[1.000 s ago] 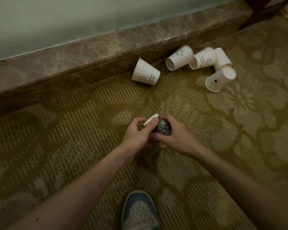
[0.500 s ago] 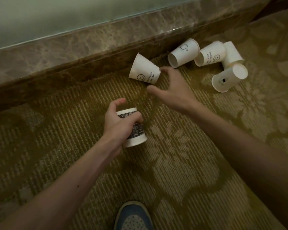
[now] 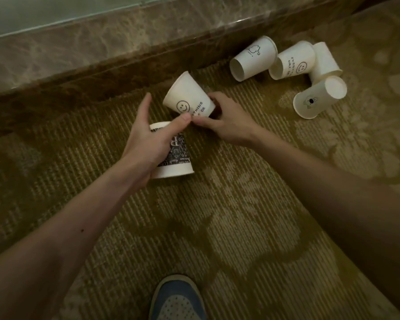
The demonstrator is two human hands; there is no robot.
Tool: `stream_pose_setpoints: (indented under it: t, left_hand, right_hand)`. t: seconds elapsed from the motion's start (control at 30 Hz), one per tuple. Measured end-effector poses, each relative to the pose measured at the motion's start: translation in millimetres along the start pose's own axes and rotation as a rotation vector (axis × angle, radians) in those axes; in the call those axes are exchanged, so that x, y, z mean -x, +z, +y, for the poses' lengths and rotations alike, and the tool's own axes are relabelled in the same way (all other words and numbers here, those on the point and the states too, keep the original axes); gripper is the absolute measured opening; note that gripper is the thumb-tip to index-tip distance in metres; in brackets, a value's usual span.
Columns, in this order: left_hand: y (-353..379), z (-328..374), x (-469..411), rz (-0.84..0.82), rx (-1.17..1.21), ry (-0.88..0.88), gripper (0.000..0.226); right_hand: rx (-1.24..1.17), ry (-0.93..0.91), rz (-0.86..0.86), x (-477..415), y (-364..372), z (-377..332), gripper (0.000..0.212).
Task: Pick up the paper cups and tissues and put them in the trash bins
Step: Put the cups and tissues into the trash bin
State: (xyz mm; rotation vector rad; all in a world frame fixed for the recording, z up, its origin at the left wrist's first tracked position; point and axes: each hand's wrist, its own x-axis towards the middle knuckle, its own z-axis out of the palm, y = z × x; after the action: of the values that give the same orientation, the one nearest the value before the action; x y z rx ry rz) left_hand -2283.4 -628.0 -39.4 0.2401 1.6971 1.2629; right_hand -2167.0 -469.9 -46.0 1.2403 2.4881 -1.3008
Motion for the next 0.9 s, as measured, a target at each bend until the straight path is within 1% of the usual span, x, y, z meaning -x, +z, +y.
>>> stream_pose_setpoints:
  t: [0.07,0.13,0.17,0.2,0.27,0.3,0.33,0.4,0.57,0.63,0.7,0.77,0.83,0.9]
  left_hand:
    - [0.9,4.1,-3.3,-0.028,-0.037,0.026,0.119]
    - [1.8,7.6,-5.5,-0.086,-0.121,0.042,0.113]
    - [2.8,9.3,-5.7,-0.128,-0.166,0.046,0.104]
    - [3.8,11.1,-5.0,-0.179,-0.201,0.050,0.089]
    - [6.5,15.4,-2.7,-0.264,-0.221,0.076,0.045]
    - [7.9,17.9,-1.4,-0.289,-0.214,0.083,0.031]
    - [9.0,20.2,-0.1,-0.305,-0.205,0.081,0.028]
    - [11.0,22.5,1.4,-0.319,-0.200,0.075,0.031]
    - [17.5,26.0,2.4,-0.314,-0.229,0.052,0.035]
    - [17.8,28.0,0.8,-0.300,-0.238,0.043,0.036]
    - [17.4,30.0,-1.1,-0.284,-0.253,0.033,0.037]
    - [17.8,32.0,-2.3,-0.281,-0.264,0.025,0.035]
    - [18.8,33.9,-3.2,-0.283,-0.275,0.023,0.034]
    - [19.1,35.8,-3.8,-0.284,-0.285,0.019,0.034]
  right_hand:
    - [-0.071,-0.001,-0.019,16.0,-1.4,7.4,0.066]
    - [-0.146,0.010,-0.046,31.3,-5.6,12.9,0.061]
    - [-0.182,0.012,-0.066,37.9,-7.7,14.9,0.057]
    - [-0.216,0.009,-0.086,44.1,-9.8,16.3,0.053]
    - [-0.279,0.009,-0.115,54.3,-13.7,18.6,0.046]
    - [-0.311,0.014,-0.119,58.2,-15.4,19.2,0.045]
    - [-0.342,0.024,-0.118,61.4,-17.0,19.6,0.045]
    - [-0.387,0.042,-0.117,64.9,-18.9,21.5,0.045]
    - [-0.393,0.052,-0.098,67.6,-18.0,25.3,0.039]
    - [-0.348,0.039,-0.067,62.6,-20.5,25.2,0.044]
    - [-0.328,0.052,0.058,49.0,-29.8,24.0,0.054]
    - [-0.335,0.093,0.234,28.1,-45.4,24.2,0.059]
    - [-0.241,0.095,0.375,7.8,-62.9,24.4,0.062]
    - [-0.142,0.061,0.464,-9.4,-76.6,24.1,0.064]
